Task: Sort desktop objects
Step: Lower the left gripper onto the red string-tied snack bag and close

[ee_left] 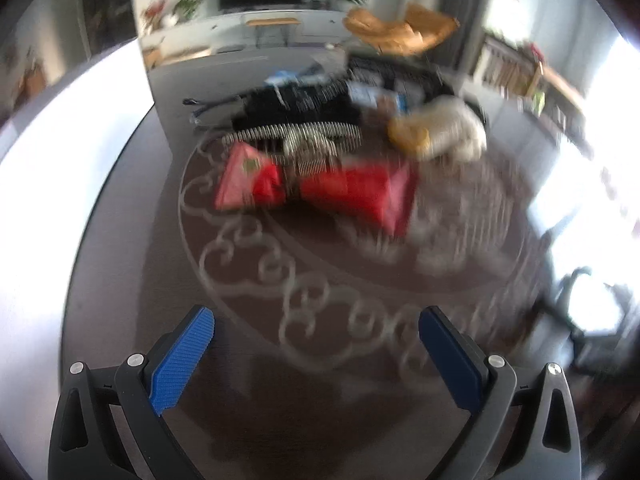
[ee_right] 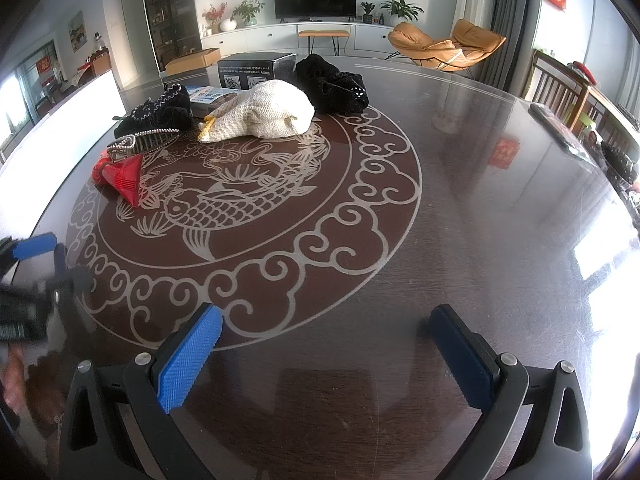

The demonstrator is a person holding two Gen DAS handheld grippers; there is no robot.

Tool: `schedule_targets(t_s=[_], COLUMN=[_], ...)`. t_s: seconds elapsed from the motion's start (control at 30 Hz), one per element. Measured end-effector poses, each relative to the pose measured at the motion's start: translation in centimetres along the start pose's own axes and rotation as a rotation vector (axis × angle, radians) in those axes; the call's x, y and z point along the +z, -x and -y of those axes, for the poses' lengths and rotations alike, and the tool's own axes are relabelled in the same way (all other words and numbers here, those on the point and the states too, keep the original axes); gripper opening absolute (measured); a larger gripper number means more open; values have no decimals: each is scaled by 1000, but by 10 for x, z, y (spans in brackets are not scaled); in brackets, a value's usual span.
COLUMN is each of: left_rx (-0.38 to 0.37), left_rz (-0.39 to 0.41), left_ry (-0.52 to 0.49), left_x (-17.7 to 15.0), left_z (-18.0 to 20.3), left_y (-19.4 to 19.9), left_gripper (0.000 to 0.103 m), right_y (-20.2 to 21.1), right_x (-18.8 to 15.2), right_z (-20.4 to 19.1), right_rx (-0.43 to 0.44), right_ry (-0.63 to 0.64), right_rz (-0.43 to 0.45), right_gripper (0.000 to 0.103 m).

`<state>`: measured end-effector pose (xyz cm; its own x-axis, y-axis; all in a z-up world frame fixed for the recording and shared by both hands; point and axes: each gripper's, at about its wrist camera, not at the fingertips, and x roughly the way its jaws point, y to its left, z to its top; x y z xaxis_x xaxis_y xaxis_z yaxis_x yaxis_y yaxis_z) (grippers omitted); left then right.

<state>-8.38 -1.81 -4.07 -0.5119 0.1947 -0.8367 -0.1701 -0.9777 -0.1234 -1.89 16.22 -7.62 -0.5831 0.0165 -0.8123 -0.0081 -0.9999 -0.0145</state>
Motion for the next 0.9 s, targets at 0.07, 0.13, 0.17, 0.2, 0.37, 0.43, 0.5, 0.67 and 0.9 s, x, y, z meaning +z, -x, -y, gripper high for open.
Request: schedule_targets(t_s=[0.07, 0.13, 0.17, 0.2, 0.37, 0.43, 0.5, 0.67, 0.9], left_rx=[1, 53, 72, 86, 163, 177, 178, 192, 153], left_rz=[36, 59, 55, 45, -16, -27, -37, -2, 3], left_ry=[89, 150, 167, 179, 160, 136, 119, 87, 37], left_x=[24, 52, 62, 70, 82, 70, 56, 22, 37], left_z=[-4, -3, -2, 0, 5, -2, -13, -47, -45], left_y=[3, -1, -7, -13, -45, -45, -43, -20, -32], left_gripper=[103, 103, 103, 103, 103, 103, 103, 103, 103], right_y=[0, 0, 0, 0, 0, 0, 0, 0, 0], right_x=[0, 0, 0, 0, 0, 0, 0, 0, 0], right_z=[0, 0, 0, 0, 0, 0, 0, 0, 0], right_rx=[0, 0, 0, 0, -5, -5, -5, -5, -5], right_ry=[0, 0, 0, 0, -7, -7, -7, -7, -8], right_rz=[0, 0, 0, 0, -2, -2, -2, -2, -2], right_gripper=[103, 103, 103, 103, 103, 103, 103, 103, 103])
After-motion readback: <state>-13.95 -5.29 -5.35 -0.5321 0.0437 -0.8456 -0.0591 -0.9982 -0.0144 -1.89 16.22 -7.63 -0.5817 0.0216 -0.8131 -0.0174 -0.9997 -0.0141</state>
